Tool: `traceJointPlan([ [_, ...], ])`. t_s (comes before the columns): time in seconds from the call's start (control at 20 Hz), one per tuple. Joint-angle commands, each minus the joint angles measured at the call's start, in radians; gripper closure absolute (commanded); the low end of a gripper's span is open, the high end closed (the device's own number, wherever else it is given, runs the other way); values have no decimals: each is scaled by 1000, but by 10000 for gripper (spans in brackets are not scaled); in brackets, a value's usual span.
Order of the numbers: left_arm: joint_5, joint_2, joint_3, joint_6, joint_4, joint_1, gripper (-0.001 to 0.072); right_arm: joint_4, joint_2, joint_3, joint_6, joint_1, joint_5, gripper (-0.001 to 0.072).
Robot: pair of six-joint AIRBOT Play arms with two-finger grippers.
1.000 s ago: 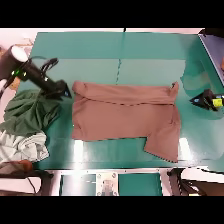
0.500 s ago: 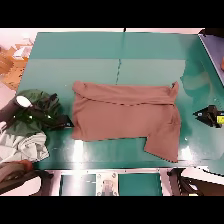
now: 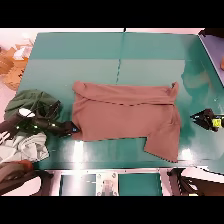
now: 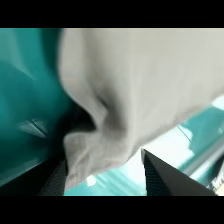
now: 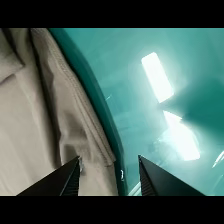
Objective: Fold the shirts.
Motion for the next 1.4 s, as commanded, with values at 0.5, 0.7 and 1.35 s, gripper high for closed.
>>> traceJointPlan([
  [0.5, -5, 2, 69, 23, 105, 1, 687, -3, -27, -13, 5, 1, 12, 298],
  [0.7, -51, 2, 153, -55, 280, 2, 687, -47, -27, -37, 6, 1, 8, 289],
  [1.35, -43, 2, 155, -93, 323, 2, 687, -74, -165, -111, -6, 219, -10, 290],
])
